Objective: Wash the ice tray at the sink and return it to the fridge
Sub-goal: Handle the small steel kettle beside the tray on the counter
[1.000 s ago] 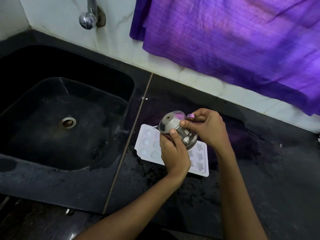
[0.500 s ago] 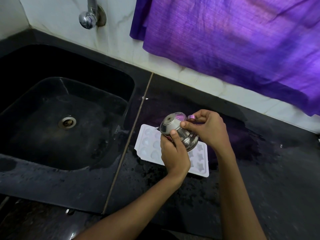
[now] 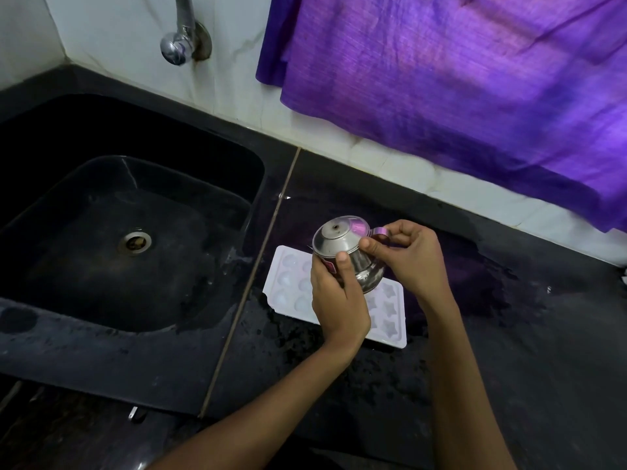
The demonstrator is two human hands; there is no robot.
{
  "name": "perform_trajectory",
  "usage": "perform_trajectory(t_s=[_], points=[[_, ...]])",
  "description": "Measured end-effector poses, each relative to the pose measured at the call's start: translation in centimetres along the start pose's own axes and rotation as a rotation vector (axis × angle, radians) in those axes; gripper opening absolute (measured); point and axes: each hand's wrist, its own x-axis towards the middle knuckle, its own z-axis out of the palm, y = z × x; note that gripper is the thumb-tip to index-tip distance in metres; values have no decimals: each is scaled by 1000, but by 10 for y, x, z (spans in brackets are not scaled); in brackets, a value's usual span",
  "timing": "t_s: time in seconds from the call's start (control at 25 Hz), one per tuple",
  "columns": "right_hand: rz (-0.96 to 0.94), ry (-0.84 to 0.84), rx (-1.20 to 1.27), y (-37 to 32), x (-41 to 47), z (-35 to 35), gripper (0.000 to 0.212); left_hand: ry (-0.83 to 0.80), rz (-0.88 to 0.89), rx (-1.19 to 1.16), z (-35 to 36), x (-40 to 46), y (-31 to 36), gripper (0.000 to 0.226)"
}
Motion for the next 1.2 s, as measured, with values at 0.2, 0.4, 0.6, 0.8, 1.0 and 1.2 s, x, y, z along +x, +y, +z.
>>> perform_trajectory(t_s=[0.2, 0.4, 0.6, 0.8, 1.0, 1.2], points=[[-2, -1, 16, -1, -7, -3, 49, 26, 16, 2, -3, -10, 3, 49], [-45, -29, -155, -9, -13, -2, 33, 35, -68, -39, -4, -22, 1, 51], [-66, -48, -265, -9, -14, 2, 31, 36, -153, -50, -5, -25, -5, 45], [-65, -58, -286, -9, -12, 3, 31, 43, -174, -37, -5, -24, -4, 41], [-62, -56, -275, -8, -12, 2, 33, 47, -159, -44, -3, -25, -4, 40], [-61, -60, -254, -8, -11, 1, 33, 46, -137, -48, -3, -24, -5, 43]])
